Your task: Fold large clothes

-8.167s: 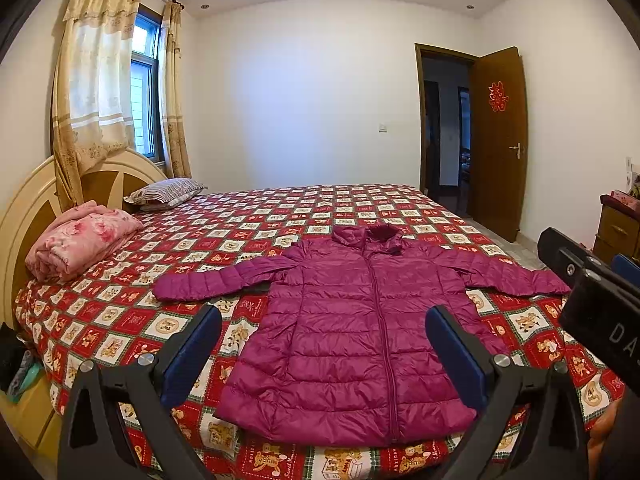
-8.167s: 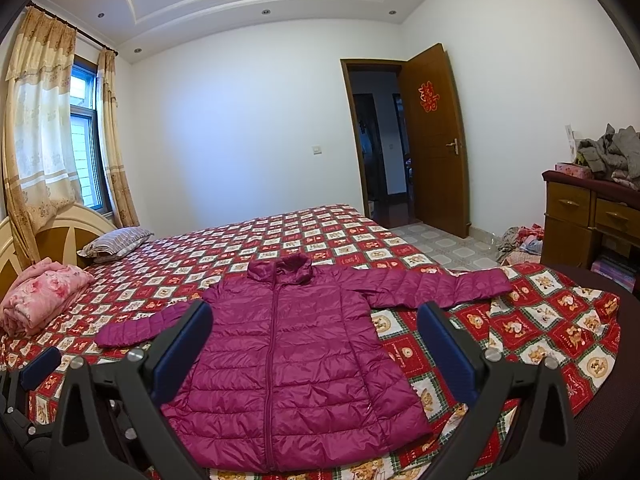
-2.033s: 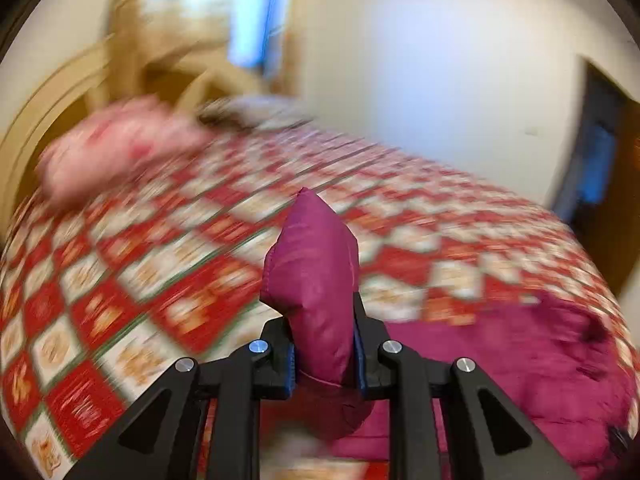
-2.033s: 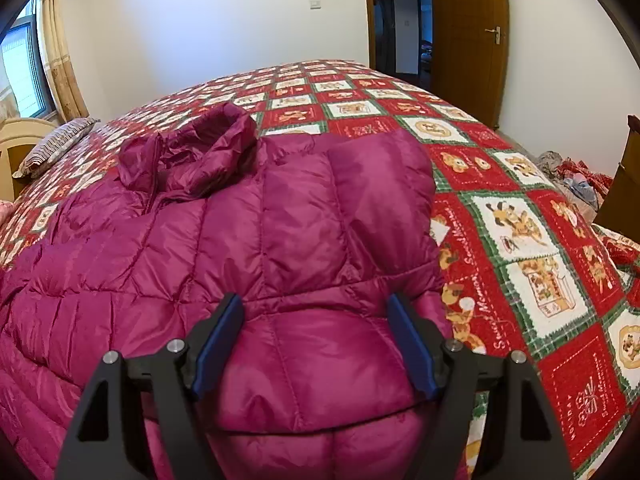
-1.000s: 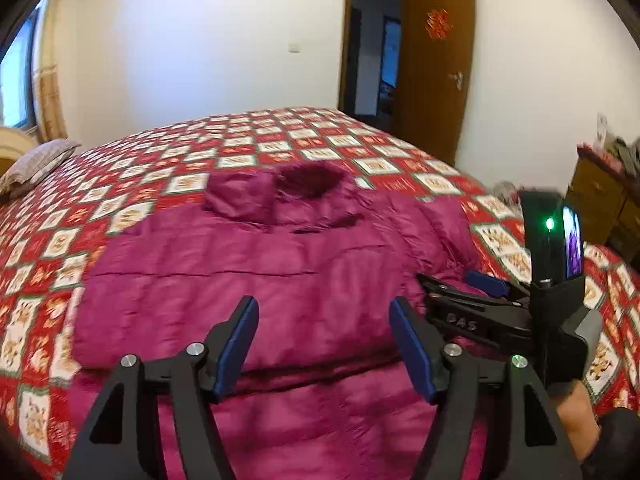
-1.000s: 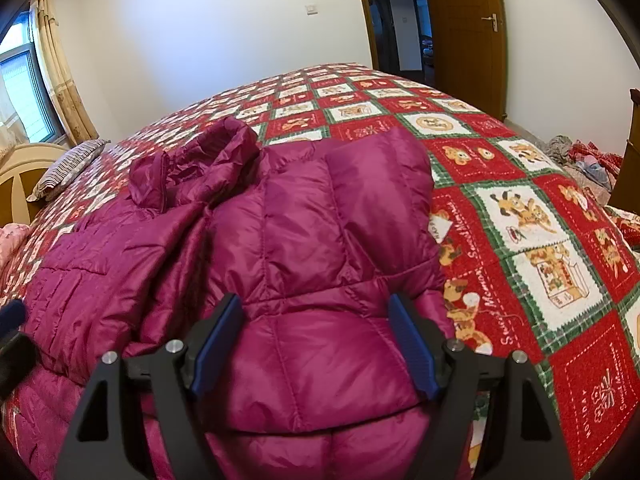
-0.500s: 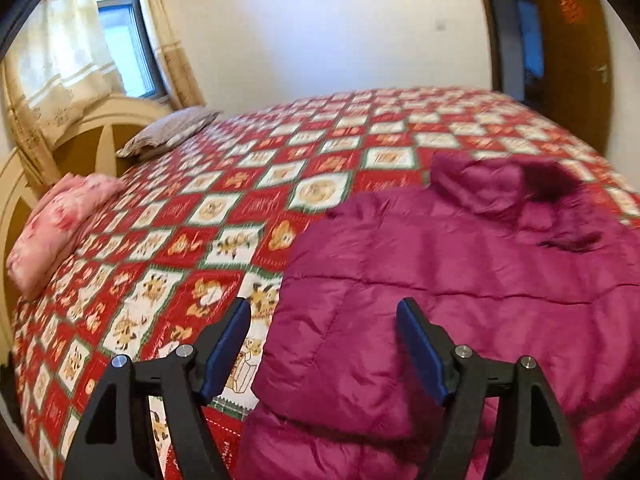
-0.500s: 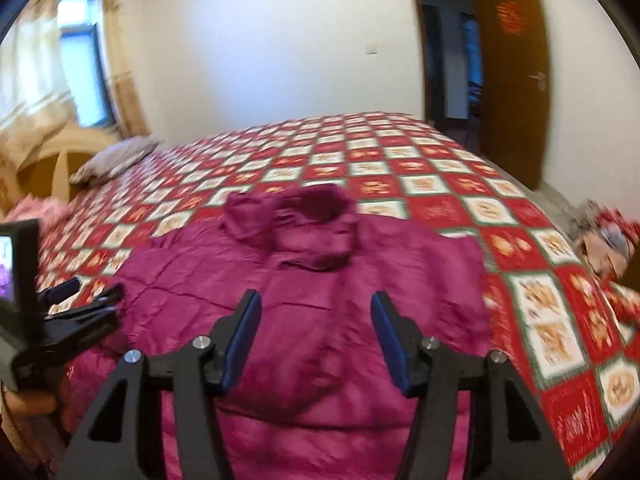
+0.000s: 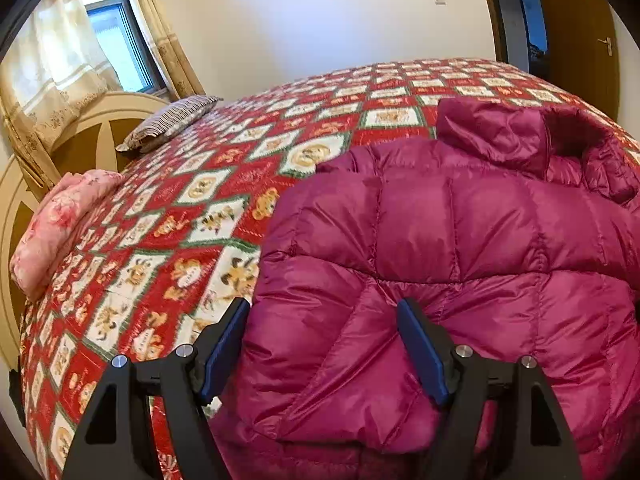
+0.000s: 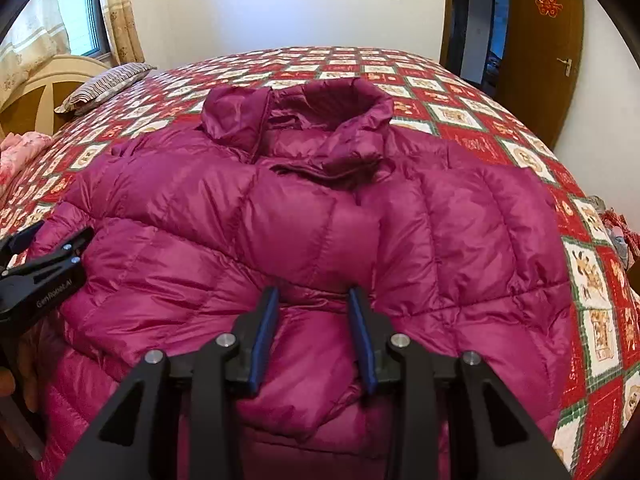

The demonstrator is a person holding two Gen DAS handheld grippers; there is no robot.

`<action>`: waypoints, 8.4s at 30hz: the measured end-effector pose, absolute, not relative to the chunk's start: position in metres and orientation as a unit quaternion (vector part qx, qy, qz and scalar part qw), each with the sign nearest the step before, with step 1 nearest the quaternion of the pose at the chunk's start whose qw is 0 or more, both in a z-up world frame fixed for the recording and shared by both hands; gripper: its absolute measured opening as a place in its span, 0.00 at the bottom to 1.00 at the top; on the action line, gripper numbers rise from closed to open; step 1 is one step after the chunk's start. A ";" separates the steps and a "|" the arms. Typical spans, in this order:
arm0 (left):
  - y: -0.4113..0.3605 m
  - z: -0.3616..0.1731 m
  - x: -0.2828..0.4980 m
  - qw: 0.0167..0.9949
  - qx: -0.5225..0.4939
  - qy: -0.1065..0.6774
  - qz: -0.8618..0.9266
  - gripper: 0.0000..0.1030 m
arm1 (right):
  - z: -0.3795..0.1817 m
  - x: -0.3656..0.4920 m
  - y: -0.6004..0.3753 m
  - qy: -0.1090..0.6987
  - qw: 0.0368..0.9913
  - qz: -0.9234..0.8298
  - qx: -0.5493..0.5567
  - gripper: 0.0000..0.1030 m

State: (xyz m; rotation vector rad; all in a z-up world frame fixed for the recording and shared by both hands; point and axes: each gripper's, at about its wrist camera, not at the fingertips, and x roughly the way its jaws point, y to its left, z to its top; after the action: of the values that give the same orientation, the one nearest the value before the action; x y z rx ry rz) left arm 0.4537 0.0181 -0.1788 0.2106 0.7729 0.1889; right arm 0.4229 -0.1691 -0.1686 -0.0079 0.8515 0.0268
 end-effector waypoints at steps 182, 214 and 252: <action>0.191 -0.216 0.168 0.891 -0.199 0.381 -0.145 0.05 | -0.203 0.120 -0.243 0.483 0.872 0.006 0.074 0.81; 0.176 -0.197 0.133 0.856 -0.159 0.441 -0.218 0.09 | -0.191 0.113 -0.236 0.465 0.880 0.056 0.075 0.13; 0.179 -0.023 0.226 0.877 -0.224 0.284 -0.317 0.06 | -0.006 0.186 -0.286 0.280 0.926 0.118 0.224 0.10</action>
State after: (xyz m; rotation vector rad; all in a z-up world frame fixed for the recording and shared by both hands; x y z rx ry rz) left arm 0.2259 0.1791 -0.0226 -0.4668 0.5931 -0.6612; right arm 0.1855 -0.2858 -0.0060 0.4601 0.5747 0.2413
